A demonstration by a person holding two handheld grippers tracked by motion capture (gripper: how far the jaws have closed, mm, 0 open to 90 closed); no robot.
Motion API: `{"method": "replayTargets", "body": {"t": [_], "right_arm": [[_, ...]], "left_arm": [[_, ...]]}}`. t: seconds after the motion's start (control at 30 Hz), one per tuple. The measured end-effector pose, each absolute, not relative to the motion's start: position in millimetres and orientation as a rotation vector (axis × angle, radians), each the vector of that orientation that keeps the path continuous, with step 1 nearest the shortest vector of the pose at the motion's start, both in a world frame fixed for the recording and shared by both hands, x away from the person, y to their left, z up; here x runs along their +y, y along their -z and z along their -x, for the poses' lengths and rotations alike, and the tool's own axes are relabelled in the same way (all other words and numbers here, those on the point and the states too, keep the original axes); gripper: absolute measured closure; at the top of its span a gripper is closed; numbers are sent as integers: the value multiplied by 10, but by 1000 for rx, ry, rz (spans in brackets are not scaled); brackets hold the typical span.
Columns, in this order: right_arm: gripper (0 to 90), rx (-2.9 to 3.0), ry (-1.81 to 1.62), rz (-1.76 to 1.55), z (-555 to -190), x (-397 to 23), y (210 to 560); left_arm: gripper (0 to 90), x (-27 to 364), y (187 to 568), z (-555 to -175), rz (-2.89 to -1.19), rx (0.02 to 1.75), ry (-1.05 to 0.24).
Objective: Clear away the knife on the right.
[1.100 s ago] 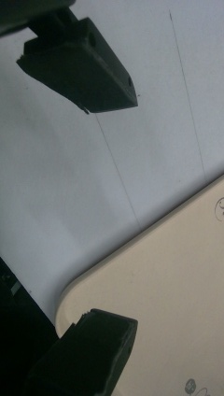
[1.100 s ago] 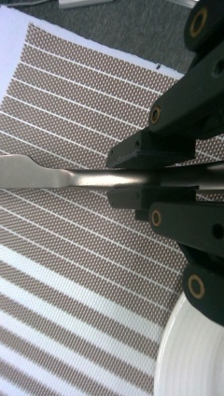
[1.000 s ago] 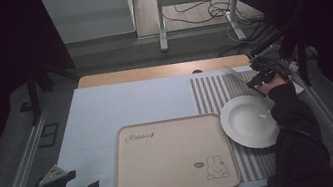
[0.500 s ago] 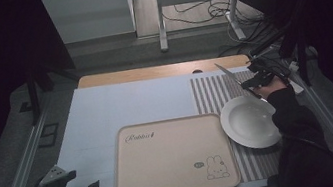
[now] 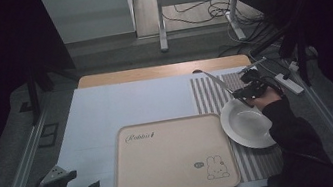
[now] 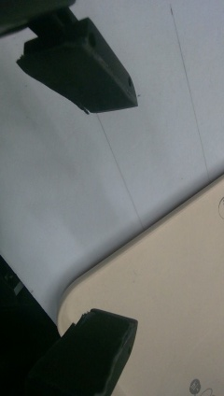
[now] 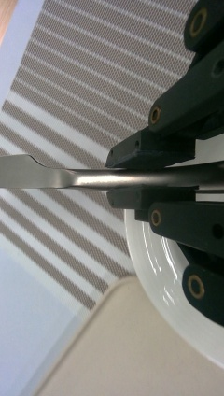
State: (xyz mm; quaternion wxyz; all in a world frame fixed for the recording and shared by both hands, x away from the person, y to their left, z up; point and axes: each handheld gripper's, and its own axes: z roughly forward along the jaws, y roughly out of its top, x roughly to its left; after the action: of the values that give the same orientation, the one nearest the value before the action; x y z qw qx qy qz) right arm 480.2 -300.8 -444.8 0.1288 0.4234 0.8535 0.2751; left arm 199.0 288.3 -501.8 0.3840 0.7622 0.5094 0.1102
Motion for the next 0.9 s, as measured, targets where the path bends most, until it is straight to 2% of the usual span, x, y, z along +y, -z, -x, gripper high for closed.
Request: {"method": "replayTargets", "body": {"t": [0.9], "right_arm": [[807, 2608, -879, -974, -4010, -2392, 4528]], "left_arm": [[7, 2876, 5017, -1990, -1946, 1297, -284]]}}
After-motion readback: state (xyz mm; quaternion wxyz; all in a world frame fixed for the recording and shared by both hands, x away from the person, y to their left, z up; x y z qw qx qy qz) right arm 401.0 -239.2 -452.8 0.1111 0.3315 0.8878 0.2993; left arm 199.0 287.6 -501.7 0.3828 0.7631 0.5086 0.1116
